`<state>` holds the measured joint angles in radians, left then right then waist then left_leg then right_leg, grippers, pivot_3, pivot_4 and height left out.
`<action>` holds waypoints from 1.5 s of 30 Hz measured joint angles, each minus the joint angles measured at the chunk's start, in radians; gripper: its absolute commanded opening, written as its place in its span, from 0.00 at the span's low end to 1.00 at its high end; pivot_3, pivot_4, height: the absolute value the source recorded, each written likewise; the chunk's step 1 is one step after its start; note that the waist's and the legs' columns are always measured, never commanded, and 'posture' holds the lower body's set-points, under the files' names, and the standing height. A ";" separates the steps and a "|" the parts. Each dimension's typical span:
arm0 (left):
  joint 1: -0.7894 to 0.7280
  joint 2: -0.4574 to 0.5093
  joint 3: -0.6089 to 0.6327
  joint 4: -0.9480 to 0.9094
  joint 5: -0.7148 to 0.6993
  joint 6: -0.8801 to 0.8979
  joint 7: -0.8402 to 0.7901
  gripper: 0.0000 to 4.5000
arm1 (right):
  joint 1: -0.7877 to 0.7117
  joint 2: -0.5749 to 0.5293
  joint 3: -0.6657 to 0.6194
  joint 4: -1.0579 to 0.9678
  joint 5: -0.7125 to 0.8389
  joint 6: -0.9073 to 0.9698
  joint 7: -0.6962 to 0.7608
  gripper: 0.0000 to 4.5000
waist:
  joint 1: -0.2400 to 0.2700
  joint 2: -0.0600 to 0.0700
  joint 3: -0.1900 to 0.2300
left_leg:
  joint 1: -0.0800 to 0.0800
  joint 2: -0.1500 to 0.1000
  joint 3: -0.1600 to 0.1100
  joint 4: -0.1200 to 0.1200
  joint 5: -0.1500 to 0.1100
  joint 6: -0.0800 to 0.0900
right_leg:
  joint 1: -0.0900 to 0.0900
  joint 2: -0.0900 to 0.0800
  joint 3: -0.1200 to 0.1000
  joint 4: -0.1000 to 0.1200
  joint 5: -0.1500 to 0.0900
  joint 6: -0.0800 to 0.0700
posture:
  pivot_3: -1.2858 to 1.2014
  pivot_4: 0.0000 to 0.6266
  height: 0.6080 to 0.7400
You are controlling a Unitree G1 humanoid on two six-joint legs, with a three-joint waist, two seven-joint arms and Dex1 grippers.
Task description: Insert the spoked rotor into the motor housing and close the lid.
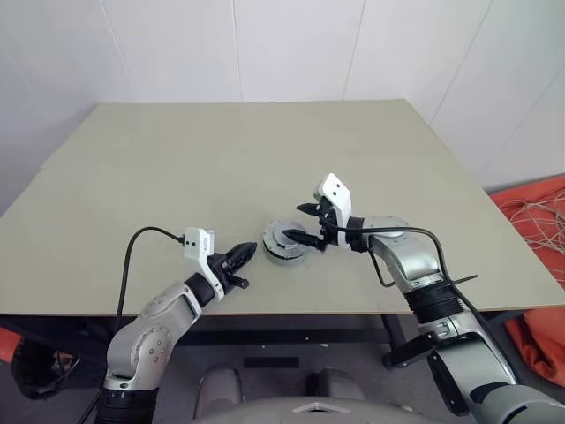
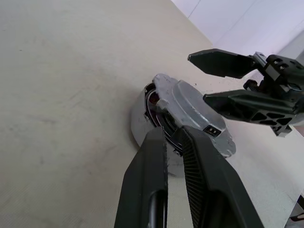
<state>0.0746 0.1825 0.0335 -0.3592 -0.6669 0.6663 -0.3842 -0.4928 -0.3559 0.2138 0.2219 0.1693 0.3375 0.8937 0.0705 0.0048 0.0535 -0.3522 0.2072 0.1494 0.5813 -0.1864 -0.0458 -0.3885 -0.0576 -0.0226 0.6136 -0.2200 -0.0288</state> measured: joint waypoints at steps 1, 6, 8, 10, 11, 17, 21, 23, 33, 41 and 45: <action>0.000 0.000 0.000 0.000 -0.001 0.000 0.000 0.13 | 0.001 0.002 0.000 0.000 0.000 0.000 0.001 0.99 | 0.000 0.000 0.000 | 0.000 0.000 0.000 0.000 0.000 0.000 | 0.000 0.000 0.000 0.000 0.000 0.000 | 0.52 0.00 1.00; 0.007 0.004 0.001 -0.003 -0.010 0.000 0.000 0.13 | 0.017 0.003 -0.001 -0.050 0.024 0.035 0.026 0.99 | 0.000 0.000 0.000 | 0.000 0.000 0.000 0.000 0.000 0.000 | 0.000 0.000 0.000 0.000 0.000 0.000 | 0.52 0.00 1.00; 0.011 0.007 0.001 -0.004 -0.012 0.000 -0.001 0.13 | 0.028 -0.001 -0.001 -0.085 0.032 0.051 0.035 0.99 | 0.001 0.000 0.000 | 0.001 0.000 0.000 0.000 0.000 0.000 | 0.001 0.000 0.000 0.000 0.000 0.000 | 0.52 0.00 1.00; 0.016 0.010 0.001 -0.007 -0.013 0.000 -0.003 0.13 | 0.037 -0.004 -0.001 -0.114 0.036 0.066 0.043 0.99 | 0.001 0.000 0.000 | 0.001 0.000 0.000 0.000 0.000 0.000 | 0.001 0.000 0.000 0.000 0.000 0.000 | 0.52 0.00 1.00; 0.018 0.010 0.001 -0.009 -0.013 0.000 -0.004 0.13 | 0.041 -0.005 -0.001 -0.124 0.038 0.073 0.044 0.99 | 0.001 0.000 0.000 | 0.001 0.000 0.000 0.000 0.000 0.000 | 0.001 0.000 0.000 0.000 0.000 0.000 | 0.52 0.00 1.00; 0.025 0.018 0.000 -0.012 -0.015 0.000 -0.008 0.13 | 0.065 -0.015 0.001 -0.147 0.040 0.091 0.060 0.99 | 0.001 0.000 0.000 | 0.001 0.000 0.000 0.000 0.000 0.000 | 0.001 0.000 0.000 0.000 0.000 0.000 | 0.52 0.00 1.00; 0.025 0.021 -0.002 -0.012 -0.017 0.001 -0.010 0.13 | 0.066 -0.006 0.013 -0.112 0.029 0.082 0.059 0.99 | 0.000 0.000 0.000 | 0.001 0.000 0.000 0.000 0.000 0.000 | 0.001 0.000 0.000 0.000 0.000 0.000 | 0.52 0.00 1.00; 0.025 0.024 -0.002 -0.012 -0.017 0.001 -0.014 0.13 | 0.066 0.005 0.024 -0.087 0.023 0.076 0.055 0.99 | 0.000 0.000 0.000 | 0.001 0.000 0.000 0.000 0.000 0.000 | 0.001 0.000 0.000 0.000 0.000 0.000 | 0.52 0.00 1.00; 0.030 0.026 -0.001 -0.013 -0.017 0.001 -0.016 0.13 | 0.029 0.044 0.035 0.001 -0.008 0.019 0.035 0.79 | -0.001 0.000 0.000 | 0.001 0.000 0.000 0.000 0.000 0.000 | 0.001 0.000 0.000 -0.001 0.000 0.000 | 0.52 0.00 1.00; 0.045 0.026 -0.001 -0.023 -0.017 0.001 -0.015 0.13 | 0.027 0.043 0.036 0.004 -0.010 0.017 0.043 0.69 | -0.001 0.000 0.000 | 0.001 0.000 0.000 0.000 0.000 0.000 | 0.001 0.000 0.000 -0.001 0.000 0.000 | 0.52 0.00 1.00; 0.045 0.026 -0.001 -0.027 -0.017 0.001 -0.015 0.13 | 0.027 0.041 0.036 0.004 -0.010 0.016 0.045 0.69 | 0.000 0.000 0.000 | 0.001 0.000 0.000 0.000 0.000 0.000 | 0.001 0.000 0.000 -0.001 0.000 0.000 | 0.52 0.00 1.00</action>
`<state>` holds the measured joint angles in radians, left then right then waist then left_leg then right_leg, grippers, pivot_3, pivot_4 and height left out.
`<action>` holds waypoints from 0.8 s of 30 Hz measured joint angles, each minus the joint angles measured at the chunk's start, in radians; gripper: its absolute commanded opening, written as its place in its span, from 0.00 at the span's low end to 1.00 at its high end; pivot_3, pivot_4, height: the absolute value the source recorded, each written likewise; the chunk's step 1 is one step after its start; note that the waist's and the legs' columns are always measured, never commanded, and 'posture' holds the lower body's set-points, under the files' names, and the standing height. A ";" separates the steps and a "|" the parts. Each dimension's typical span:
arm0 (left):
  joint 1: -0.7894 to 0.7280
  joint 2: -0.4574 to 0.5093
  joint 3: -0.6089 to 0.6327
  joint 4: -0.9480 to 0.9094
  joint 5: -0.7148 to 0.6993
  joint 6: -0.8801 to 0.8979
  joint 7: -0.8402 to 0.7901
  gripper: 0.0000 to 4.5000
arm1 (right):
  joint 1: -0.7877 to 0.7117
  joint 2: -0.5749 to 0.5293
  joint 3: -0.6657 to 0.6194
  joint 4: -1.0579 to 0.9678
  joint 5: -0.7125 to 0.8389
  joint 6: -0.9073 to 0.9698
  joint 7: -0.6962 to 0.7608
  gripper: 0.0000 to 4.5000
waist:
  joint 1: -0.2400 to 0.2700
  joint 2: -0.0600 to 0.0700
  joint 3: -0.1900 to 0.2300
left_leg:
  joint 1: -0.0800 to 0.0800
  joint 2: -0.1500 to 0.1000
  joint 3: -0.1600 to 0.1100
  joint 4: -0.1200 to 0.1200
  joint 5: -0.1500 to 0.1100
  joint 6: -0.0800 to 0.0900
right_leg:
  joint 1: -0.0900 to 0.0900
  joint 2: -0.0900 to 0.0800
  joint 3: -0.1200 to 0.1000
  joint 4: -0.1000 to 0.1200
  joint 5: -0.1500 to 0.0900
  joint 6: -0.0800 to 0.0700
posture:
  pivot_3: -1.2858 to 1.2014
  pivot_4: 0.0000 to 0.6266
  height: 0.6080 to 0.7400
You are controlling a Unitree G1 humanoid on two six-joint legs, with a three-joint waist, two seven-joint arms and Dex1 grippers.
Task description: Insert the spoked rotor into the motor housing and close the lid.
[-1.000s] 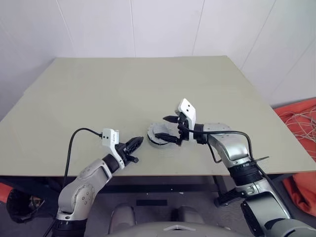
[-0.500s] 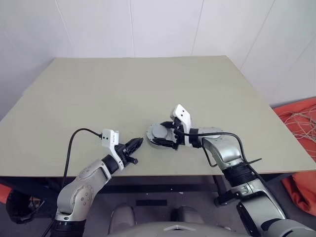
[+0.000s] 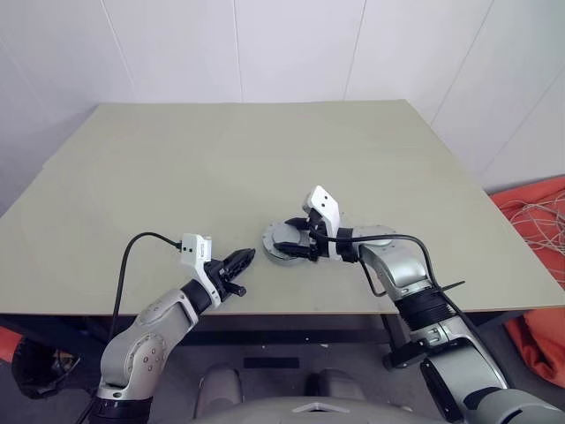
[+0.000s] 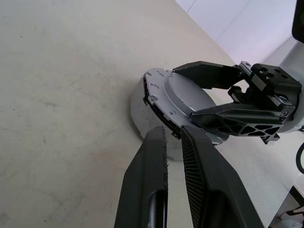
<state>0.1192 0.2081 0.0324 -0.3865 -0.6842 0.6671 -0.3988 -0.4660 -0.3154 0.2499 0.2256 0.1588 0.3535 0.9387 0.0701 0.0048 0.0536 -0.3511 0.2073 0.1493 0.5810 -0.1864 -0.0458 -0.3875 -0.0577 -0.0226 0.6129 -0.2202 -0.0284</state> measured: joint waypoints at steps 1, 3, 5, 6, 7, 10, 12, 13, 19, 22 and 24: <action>0.000 0.000 0.000 -0.002 0.000 0.000 0.000 0.13 | 0.000 0.000 0.000 0.000 0.000 0.000 0.000 0.69 | 0.000 0.000 0.000 | 0.000 0.000 0.000 0.000 0.000 0.000 | 0.000 0.000 0.000 0.000 0.000 0.000 | 0.52 0.00 1.00; 0.000 -0.001 0.000 -0.004 0.000 0.000 0.000 0.13 | 0.000 0.000 0.000 0.000 0.000 -0.001 0.000 0.69 | 0.000 0.000 0.000 | 0.000 0.000 0.000 0.000 0.000 0.000 | 0.000 0.000 0.000 0.000 0.000 0.000 | 0.52 0.00 1.00; 0.000 -0.001 0.000 -0.006 0.000 0.000 0.001 0.13 | 0.000 0.000 0.000 0.000 -0.002 -0.002 0.000 0.69 | 0.000 0.000 0.000 | 0.000 0.000 0.000 0.000 0.000 0.000 | 0.000 0.000 0.000 0.000 0.000 0.000 | 0.52 0.00 1.00; 0.000 -0.001 0.000 -0.006 0.000 0.000 0.001 0.13 | 0.000 0.000 0.001 0.000 -0.003 -0.004 -0.002 0.69 | 0.000 0.000 0.000 | 0.000 0.000 0.000 0.000 0.000 0.000 | 0.000 0.000 0.000 0.000 0.000 0.000 | 0.52 0.00 1.00; 0.000 -0.002 0.000 -0.006 0.000 0.000 0.002 0.13 | 0.000 0.001 0.002 0.000 -0.006 -0.005 -0.003 0.69 | 0.000 0.000 0.000 | 0.000 0.000 0.000 0.000 0.000 0.000 | 0.000 0.000 0.000 0.000 0.000 0.000 | 0.52 0.00 1.00; 0.001 -0.004 0.000 -0.006 0.000 0.000 0.003 0.13 | -0.002 0.003 0.006 0.000 -0.016 -0.008 -0.008 0.69 | 0.000 0.000 0.000 | 0.000 0.000 0.000 0.000 0.000 0.000 | 0.000 0.000 0.000 0.000 0.000 0.000 | 0.52 0.00 1.00; 0.002 -0.005 0.000 -0.007 0.000 0.000 0.004 0.13 | -0.002 0.004 0.009 0.001 -0.023 -0.014 -0.014 0.69 | 0.000 0.000 0.000 | 0.000 0.000 0.000 0.000 0.000 0.000 | 0.000 0.000 0.000 0.000 0.000 0.000 | 0.52 0.00 1.00; 0.002 -0.005 0.000 -0.007 0.000 0.000 0.006 0.13 | -0.002 0.004 0.011 0.002 -0.026 -0.018 -0.017 0.69 | 0.000 0.000 0.000 | 0.000 0.000 0.000 0.000 0.000 0.000 | 0.000 0.000 0.000 0.000 0.000 0.000 | 0.52 0.00 1.00; 0.002 -0.007 0.000 -0.007 0.000 0.000 0.009 0.13 | -0.008 0.004 0.028 0.009 -0.044 -0.040 -0.037 0.69 | -0.001 0.000 0.000 | 0.001 0.000 0.000 0.000 0.000 0.000 | 0.000 0.000 0.000 0.000 0.000 0.000 | 0.52 0.00 1.00; 0.002 -0.007 0.000 -0.007 0.000 0.000 0.010 0.13 | -0.009 0.003 0.031 0.009 -0.046 -0.043 -0.040 0.69 | -0.001 0.000 0.000 | 0.001 0.000 0.000 0.000 0.000 0.000 | 0.000 0.000 0.000 0.000 0.000 0.000 | 0.52 0.00 1.00; 0.002 -0.008 -0.001 -0.007 0.000 0.000 0.010 0.13 | -0.011 0.002 0.034 0.009 -0.047 -0.043 -0.041 0.69 | -0.001 0.000 0.000 | 0.001 0.000 0.000 0.000 0.000 0.000 | 0.000 0.000 0.000 0.000 0.000 0.000 | 0.52 0.00 1.00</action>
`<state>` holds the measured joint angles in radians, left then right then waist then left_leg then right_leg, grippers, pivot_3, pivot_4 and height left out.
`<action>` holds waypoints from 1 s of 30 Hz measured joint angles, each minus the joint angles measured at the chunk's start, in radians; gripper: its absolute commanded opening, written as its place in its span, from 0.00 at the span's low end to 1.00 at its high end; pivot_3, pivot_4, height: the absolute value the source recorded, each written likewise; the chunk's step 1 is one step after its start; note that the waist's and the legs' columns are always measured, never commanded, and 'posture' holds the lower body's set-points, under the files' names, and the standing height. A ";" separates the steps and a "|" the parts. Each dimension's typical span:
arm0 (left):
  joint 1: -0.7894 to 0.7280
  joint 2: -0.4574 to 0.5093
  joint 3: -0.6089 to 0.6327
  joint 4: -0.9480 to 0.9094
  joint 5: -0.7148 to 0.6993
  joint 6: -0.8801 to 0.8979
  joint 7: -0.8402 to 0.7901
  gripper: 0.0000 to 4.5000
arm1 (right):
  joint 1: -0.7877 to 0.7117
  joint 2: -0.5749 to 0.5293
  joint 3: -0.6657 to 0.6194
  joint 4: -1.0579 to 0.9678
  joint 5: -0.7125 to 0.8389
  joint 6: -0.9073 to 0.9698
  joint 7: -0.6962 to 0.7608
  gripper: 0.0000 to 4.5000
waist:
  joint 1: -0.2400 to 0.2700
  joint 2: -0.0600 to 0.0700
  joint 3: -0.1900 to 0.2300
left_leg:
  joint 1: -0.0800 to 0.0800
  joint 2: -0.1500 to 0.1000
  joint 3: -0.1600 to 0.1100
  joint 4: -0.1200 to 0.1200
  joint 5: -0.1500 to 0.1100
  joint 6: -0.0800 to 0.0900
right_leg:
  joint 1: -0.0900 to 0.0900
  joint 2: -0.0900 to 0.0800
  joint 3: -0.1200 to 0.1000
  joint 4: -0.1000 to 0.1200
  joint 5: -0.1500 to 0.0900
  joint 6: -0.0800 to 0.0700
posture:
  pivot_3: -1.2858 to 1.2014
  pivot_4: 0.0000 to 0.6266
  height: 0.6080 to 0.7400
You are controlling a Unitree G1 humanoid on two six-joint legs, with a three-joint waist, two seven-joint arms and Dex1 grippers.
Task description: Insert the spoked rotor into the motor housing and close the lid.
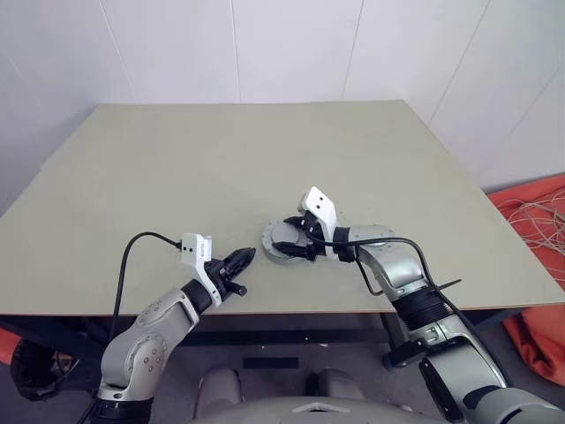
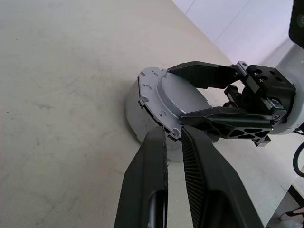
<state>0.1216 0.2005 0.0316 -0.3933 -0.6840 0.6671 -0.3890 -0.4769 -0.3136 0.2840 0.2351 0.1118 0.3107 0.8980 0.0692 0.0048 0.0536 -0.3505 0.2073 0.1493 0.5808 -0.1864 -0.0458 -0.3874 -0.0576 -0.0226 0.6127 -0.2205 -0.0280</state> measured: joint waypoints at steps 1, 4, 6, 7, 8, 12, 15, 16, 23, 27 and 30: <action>0.000 0.000 0.000 0.000 0.000 0.000 0.000 0.13 | -0.001 -0.001 0.002 0.000 0.000 0.000 0.000 0.69 | 0.000 0.000 0.000 | 0.000 0.000 0.000 0.000 0.000 0.000 | 0.000 0.000 0.000 0.000 0.000 0.000 | 0.52 0.00 1.00; 0.000 -0.001 0.000 0.000 0.000 0.000 0.000 0.13 | -0.005 -0.005 0.007 0.000 0.000 0.001 0.001 0.69 | 0.000 0.000 0.000 | 0.000 0.000 0.000 0.000 0.000 0.000 | 0.000 0.000 0.000 0.000 0.000 0.000 | 0.52 0.00 1.00; 0.000 -0.003 -0.001 0.000 0.000 0.000 0.000 0.13 | -0.010 -0.010 0.013 0.000 0.000 0.003 0.003 0.69 | 0.000 0.000 0.000 | 0.000 0.000 0.000 0.000 0.000 0.000 | 0.000 0.000 0.000 0.000 0.000 0.000 | 0.52 0.00 1.00; 0.000 -0.003 -0.001 0.000 0.000 0.000 0.000 0.13 | -0.012 -0.012 0.015 0.000 0.000 0.005 0.005 0.69 | 0.000 0.000 0.000 | 0.000 0.000 0.000 0.000 0.000 0.000 | 0.000 0.000 0.000 0.000 0.000 0.000 | 0.52 0.00 1.00; 0.001 -0.003 -0.001 0.000 0.000 0.000 0.000 0.13 | -0.014 -0.015 0.016 0.000 0.000 0.007 0.009 0.69 | 0.000 0.000 0.000 | 0.000 0.000 0.000 0.000 0.000 0.000 | 0.000 0.000 0.000 0.000 0.000 0.000 | 0.52 0.00 1.00; 0.002 -0.003 -0.002 0.000 0.001 0.000 0.000 0.13 | -0.022 -0.028 0.023 -0.004 0.000 0.028 0.022 0.69 | 0.000 0.000 0.000 | 0.000 0.000 0.000 0.000 0.000 0.000 | 0.000 0.000 0.000 -0.001 0.000 0.000 | 0.52 0.00 1.00; 0.002 -0.004 -0.003 0.000 0.001 0.000 0.000 0.13 | -0.023 -0.031 0.024 -0.014 0.000 0.049 0.025 0.69 | 0.001 0.000 0.000 | 0.000 0.000 0.000 -0.001 0.000 0.000 | 0.001 0.000 0.000 -0.002 0.000 0.000 | 0.52 0.00 1.00; 0.002 -0.005 -0.004 0.000 0.001 0.000 0.000 0.13 | -0.024 -0.031 0.024 -0.015 0.000 0.052 0.025 0.69 | 0.001 0.000 0.000 | 0.000 0.000 0.000 -0.001 0.000 0.000 | 0.001 0.000 0.000 -0.002 0.000 0.000 | 0.52 0.00 1.00; 0.000 -0.004 -0.010 0.000 0.001 0.000 0.000 0.13 | -0.028 -0.032 0.025 -0.018 0.001 0.069 0.022 0.69 | 0.001 0.000 0.000 | 0.000 0.000 0.000 -0.002 0.000 0.000 | 0.001 0.000 0.000 -0.003 0.000 0.000 | 0.52 0.00 1.00; -0.073 0.023 -0.007 0.023 0.008 0.000 -0.004 0.13 | -0.028 -0.033 0.026 -0.018 0.000 0.071 0.017 0.69 | 0.002 0.000 0.000 | 0.001 0.000 0.000 -0.002 0.000 0.000 | 0.002 0.000 0.000 -0.003 0.000 0.000 | 0.52 0.00 1.00; -0.149 0.040 0.006 0.060 0.012 -0.001 -0.005 0.13 | -0.028 -0.033 0.027 -0.018 0.001 0.070 0.014 0.69 | 0.001 0.000 0.000 | 0.001 0.000 0.000 -0.002 0.000 0.000 | 0.002 0.000 0.000 -0.003 0.000 0.000 | 0.52 0.00 1.00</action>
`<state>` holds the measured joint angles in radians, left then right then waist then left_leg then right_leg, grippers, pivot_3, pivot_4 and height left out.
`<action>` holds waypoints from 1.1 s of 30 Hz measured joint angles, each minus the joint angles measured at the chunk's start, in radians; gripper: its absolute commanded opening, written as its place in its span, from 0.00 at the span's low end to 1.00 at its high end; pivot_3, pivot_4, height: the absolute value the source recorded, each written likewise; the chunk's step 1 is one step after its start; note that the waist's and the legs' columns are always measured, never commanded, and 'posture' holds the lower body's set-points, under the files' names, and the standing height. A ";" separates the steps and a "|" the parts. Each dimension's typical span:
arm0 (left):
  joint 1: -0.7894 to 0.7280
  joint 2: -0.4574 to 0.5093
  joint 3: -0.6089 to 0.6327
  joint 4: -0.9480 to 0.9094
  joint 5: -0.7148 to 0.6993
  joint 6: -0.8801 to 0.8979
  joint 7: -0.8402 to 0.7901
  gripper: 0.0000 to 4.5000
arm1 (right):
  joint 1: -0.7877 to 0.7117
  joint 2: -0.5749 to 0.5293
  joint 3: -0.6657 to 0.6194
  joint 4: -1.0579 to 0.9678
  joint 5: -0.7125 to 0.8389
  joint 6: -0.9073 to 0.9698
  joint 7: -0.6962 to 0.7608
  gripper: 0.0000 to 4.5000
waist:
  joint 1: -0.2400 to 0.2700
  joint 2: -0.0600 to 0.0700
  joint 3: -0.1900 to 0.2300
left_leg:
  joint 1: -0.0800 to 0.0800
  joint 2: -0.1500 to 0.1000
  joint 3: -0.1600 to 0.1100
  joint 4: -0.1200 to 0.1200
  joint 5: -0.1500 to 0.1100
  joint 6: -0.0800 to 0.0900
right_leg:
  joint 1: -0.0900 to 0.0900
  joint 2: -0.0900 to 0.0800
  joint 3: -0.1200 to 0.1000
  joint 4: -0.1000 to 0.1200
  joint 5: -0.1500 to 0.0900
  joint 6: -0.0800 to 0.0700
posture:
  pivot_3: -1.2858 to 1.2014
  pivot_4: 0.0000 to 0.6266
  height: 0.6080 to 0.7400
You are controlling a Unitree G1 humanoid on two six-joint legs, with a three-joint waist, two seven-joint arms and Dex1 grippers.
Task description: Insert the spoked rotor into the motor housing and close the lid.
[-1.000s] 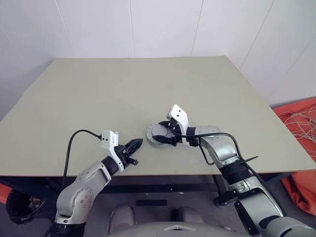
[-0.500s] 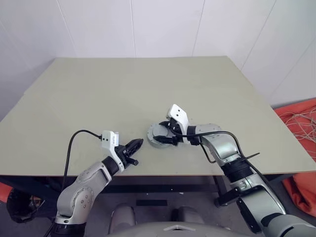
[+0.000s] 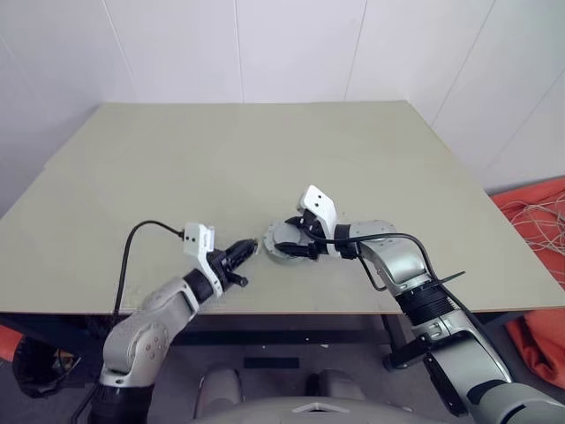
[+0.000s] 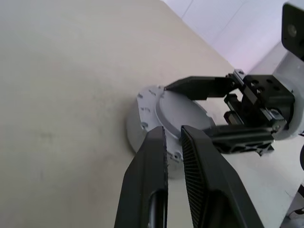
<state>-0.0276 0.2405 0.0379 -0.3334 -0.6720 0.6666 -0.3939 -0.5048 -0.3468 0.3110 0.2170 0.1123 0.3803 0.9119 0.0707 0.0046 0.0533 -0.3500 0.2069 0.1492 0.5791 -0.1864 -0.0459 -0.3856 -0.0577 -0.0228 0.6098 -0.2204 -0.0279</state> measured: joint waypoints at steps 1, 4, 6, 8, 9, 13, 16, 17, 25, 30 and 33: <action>-0.031 0.009 0.002 0.020 0.005 0.000 -0.005 0.13 | 0.001 0.000 0.001 -0.001 0.000 -0.002 0.000 0.69 | 0.000 0.000 0.000 | 0.000 0.000 0.000 0.000 0.000 0.000 | 0.000 0.000 0.000 0.000 0.000 0.000 | 0.52 0.00 1.00; -0.101 0.027 0.004 0.069 0.011 0.001 -0.021 0.13 | 0.004 0.000 0.005 -0.005 0.000 -0.007 -0.002 0.69 | 0.000 0.000 0.000 | 0.000 0.000 0.000 0.000 0.000 0.000 | 0.000 0.000 0.000 0.000 0.000 0.000 | 0.52 0.00 1.00; -0.134 0.036 0.001 0.099 0.011 0.010 -0.042 0.13 | 0.006 0.002 0.006 -0.007 0.000 -0.012 -0.003 0.69 | 0.000 0.000 0.000 | 0.000 0.000 0.000 0.000 0.000 0.000 | 0.000 0.000 0.000 0.000 0.001 -0.001 | 0.52 0.00 1.00; -0.167 0.035 -0.005 0.142 0.013 0.022 -0.055 0.13 | 0.008 0.002 0.007 -0.008 0.000 -0.015 -0.004 0.69 | 0.000 0.000 -0.001 | 0.000 0.000 0.000 0.000 0.000 0.000 | 0.000 0.000 0.000 0.000 0.003 -0.006 | 0.52 0.00 1.00; -0.178 0.035 -0.007 0.162 0.016 0.030 -0.056 0.13 | 0.008 0.003 0.007 -0.008 0.000 -0.016 -0.007 0.69 | -0.001 0.000 -0.001 | 0.000 0.000 0.000 0.000 0.000 0.000 | 0.000 0.000 0.000 0.000 0.003 -0.006 | 0.52 0.00 1.00; -0.203 0.032 -0.028 0.215 0.027 0.071 -0.056 0.13 | 0.011 0.005 0.008 -0.009 0.000 -0.019 -0.015 0.69 | -0.001 0.000 -0.001 | 0.000 0.000 0.000 0.000 0.000 0.000 | 0.000 0.000 0.000 0.000 0.003 -0.004 | 0.52 0.00 1.00; -0.210 0.030 -0.030 0.241 0.031 0.096 -0.056 0.13 | 0.012 0.006 0.008 -0.009 0.000 -0.019 -0.019 0.69 | -0.001 0.000 -0.001 | 0.001 0.000 0.000 0.000 0.000 0.000 | 0.000 0.000 0.000 0.000 0.000 -0.001 | 0.52 0.00 1.00; -0.212 0.030 -0.030 0.246 0.033 0.102 -0.055 0.13 | 0.012 0.006 0.008 -0.009 0.000 -0.019 -0.019 0.69 | -0.001 0.000 0.000 | 0.001 0.000 0.000 0.000 0.000 0.000 | 0.000 0.000 0.000 0.000 0.000 -0.001 | 0.52 0.00 1.00; -0.254 -0.010 -0.024 0.254 0.011 0.131 -0.074 0.13 | 0.013 0.005 0.008 -0.012 0.000 -0.017 -0.020 0.69 | -0.001 0.000 0.000 | 0.001 0.000 0.000 0.000 0.000 0.000 | 0.000 0.000 0.000 0.000 0.001 -0.002 | 0.52 0.00 1.00; -0.301 -0.020 -0.025 0.285 0.005 0.161 -0.086 0.13 | 0.013 0.007 0.008 -0.013 0.000 -0.015 -0.022 0.69 | -0.001 0.000 0.000 | 0.001 0.000 0.000 -0.001 0.000 0.000 | 0.000 0.000 0.000 0.000 0.000 -0.001 | 0.52 0.00 1.00; -0.318 -0.023 -0.029 0.317 0.012 0.173 -0.086 0.13 | 0.013 0.009 0.008 -0.013 0.000 -0.014 -0.022 0.69 | -0.002 0.000 0.000 | 0.001 0.000 0.000 -0.001 0.000 0.000 | 0.000 0.000 0.000 0.000 0.000 -0.001 | 0.52 0.00 1.00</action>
<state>-0.3452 0.2176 0.0084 -0.0162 -0.6604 0.8399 -0.4803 -0.4915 -0.3376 0.3193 0.2040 0.1124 0.3663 0.8899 0.0688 0.0049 0.0528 -0.3494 0.2070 0.1494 0.5785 -0.1863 -0.0461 -0.3856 -0.0576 -0.0229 0.6101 -0.2199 -0.0286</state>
